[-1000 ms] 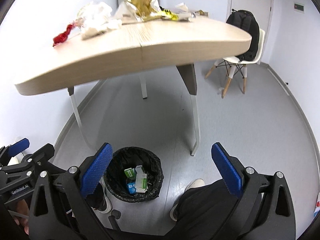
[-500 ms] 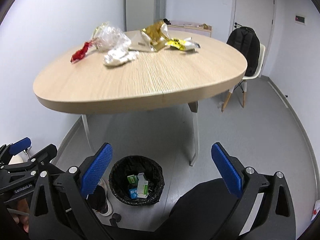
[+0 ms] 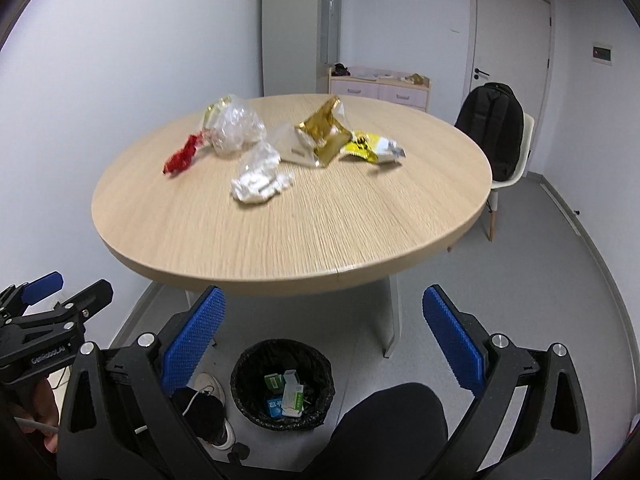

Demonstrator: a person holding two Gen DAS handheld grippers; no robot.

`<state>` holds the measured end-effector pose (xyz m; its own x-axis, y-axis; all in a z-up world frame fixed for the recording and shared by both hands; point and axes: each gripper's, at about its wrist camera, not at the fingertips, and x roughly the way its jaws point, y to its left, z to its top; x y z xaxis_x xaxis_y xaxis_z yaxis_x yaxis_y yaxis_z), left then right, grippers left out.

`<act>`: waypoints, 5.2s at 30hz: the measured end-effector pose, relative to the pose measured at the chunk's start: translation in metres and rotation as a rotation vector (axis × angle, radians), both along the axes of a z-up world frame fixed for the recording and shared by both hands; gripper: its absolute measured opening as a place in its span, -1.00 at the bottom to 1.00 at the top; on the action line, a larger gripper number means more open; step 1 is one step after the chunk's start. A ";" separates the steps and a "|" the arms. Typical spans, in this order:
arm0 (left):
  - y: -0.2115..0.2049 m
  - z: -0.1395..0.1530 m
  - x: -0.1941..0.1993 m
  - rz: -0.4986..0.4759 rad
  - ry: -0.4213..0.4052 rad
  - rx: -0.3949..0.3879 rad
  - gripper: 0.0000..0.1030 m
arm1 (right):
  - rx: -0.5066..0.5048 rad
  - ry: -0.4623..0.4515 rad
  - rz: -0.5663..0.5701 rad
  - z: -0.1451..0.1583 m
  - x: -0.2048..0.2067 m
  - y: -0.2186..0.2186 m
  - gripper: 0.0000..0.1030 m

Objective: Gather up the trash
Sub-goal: 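Raise both open tools back up toward the table, then grasp the red mesh bag with the left tool while the right tool grasps the white tissue, then lift both held items and carry them down over the trash bin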

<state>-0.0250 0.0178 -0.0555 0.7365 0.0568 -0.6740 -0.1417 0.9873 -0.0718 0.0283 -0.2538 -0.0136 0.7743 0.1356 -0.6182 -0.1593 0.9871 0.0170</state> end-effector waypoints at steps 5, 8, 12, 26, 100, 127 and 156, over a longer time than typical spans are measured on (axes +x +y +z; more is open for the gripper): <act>0.004 0.013 0.010 -0.002 -0.008 0.001 0.89 | 0.004 -0.018 0.007 0.016 0.004 0.005 0.85; 0.008 0.019 0.015 -0.003 -0.011 0.000 0.89 | 0.002 -0.024 0.011 0.023 0.009 0.010 0.85; 0.014 0.025 0.024 -0.001 -0.014 -0.004 0.89 | 0.010 -0.033 0.009 0.029 0.017 0.016 0.85; 0.046 0.026 0.085 0.010 0.009 -0.002 0.88 | 0.004 0.002 0.044 0.017 0.063 0.053 0.76; 0.032 0.029 0.162 -0.018 0.095 0.036 -0.67 | 0.023 0.058 0.098 0.010 0.115 0.065 -0.84; -0.007 0.016 0.023 -0.038 0.049 0.003 -0.66 | 0.023 -0.003 0.065 0.018 0.011 0.035 -0.84; -0.022 -0.050 -0.042 -0.068 0.099 -0.001 -0.65 | -0.001 0.036 0.057 -0.027 -0.029 0.032 -0.84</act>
